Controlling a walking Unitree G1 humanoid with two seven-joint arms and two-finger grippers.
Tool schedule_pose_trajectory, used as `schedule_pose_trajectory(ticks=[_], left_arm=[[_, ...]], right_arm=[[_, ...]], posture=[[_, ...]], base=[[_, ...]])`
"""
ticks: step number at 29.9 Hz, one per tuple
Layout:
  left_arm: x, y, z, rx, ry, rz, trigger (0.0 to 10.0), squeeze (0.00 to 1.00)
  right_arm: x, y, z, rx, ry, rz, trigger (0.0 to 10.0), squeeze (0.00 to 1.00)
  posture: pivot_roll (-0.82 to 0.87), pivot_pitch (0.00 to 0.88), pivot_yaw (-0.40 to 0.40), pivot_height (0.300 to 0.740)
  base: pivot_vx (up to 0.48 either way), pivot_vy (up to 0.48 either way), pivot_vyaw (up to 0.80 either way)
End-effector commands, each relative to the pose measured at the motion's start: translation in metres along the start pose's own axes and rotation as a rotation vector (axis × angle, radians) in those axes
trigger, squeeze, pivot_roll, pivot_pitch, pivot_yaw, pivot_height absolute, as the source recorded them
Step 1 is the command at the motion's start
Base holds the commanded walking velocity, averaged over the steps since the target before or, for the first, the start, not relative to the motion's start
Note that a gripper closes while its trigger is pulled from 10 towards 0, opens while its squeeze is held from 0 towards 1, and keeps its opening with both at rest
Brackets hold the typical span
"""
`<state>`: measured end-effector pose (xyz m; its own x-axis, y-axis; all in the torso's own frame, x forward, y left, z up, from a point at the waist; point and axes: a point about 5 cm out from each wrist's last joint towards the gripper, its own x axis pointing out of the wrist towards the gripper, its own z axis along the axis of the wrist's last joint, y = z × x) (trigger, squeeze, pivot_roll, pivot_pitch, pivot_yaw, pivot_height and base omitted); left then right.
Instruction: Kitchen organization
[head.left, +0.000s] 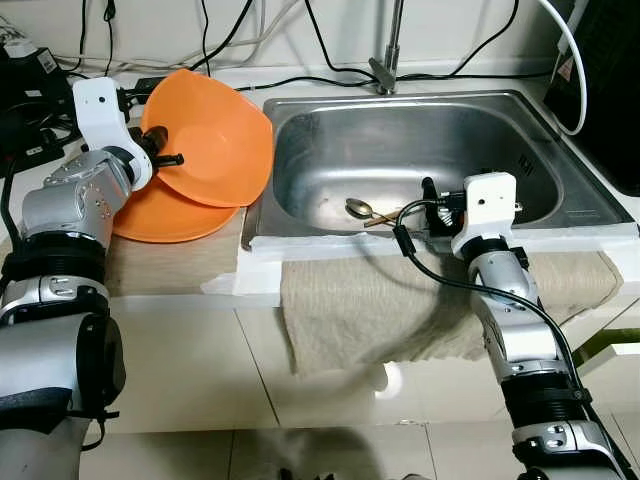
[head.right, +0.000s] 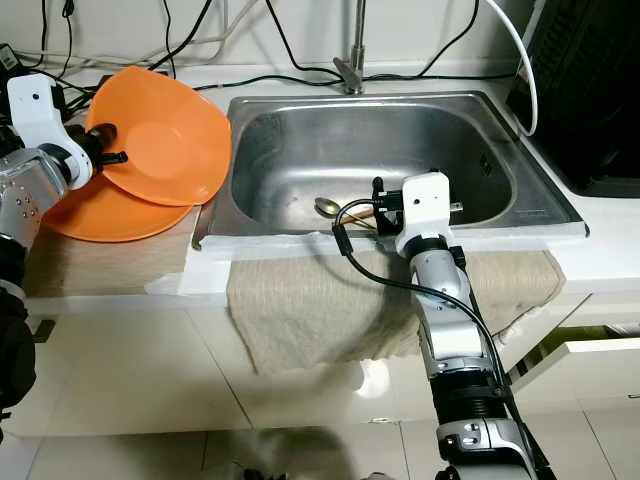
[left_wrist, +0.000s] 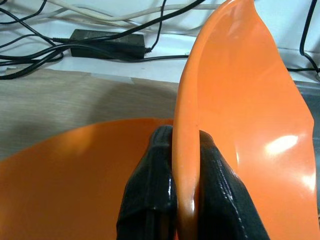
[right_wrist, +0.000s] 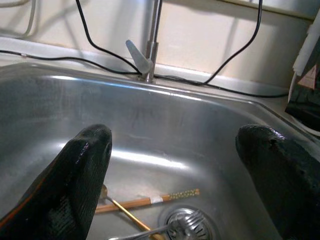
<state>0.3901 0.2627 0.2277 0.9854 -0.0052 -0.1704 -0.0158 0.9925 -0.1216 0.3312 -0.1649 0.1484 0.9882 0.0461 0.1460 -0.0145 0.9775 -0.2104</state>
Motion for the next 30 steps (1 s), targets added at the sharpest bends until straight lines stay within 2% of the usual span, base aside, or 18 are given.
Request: schedule_pose_trajectory(ticks=[1,19,21,30], left_arm=[[-0.0013,0.0046,-0.0118,0.027,0.056,0.024,0.0,0.0],[-0.0026,0.0019,-0.0126,0.028,0.055,0.021,0.0,0.0],[-0.0028,0.0012,-0.0133,0.028,0.055,0.02,0.0,0.0],[-0.0041,0.0021,-0.0159,0.028,0.056,0.02,0.0,0.0]], right_arm=[[-0.0005,-0.0016,0.0063,0.007,-0.025,0.002,10.0,0.0],[-0.0039,-0.0051,0.0061,0.006,-0.027,0.001,10.0,0.0],[-0.0047,-0.0058,0.0056,0.006,-0.026,0.001,10.0,0.0],[-0.0068,-0.0048,0.0038,0.007,-0.024,0.002,10.0,0.0]], posture=[[-0.03,0.0,0.041,0.74],[-0.06,0.0,0.034,0.74],[-0.12,0.0,0.053,0.74],[-0.13,0.0,0.068,0.74]], base=[[0.0,0.0,0.0],[0.0,0.0,0.0],[0.0,0.0,0.0],[0.0,0.0,0.0]])
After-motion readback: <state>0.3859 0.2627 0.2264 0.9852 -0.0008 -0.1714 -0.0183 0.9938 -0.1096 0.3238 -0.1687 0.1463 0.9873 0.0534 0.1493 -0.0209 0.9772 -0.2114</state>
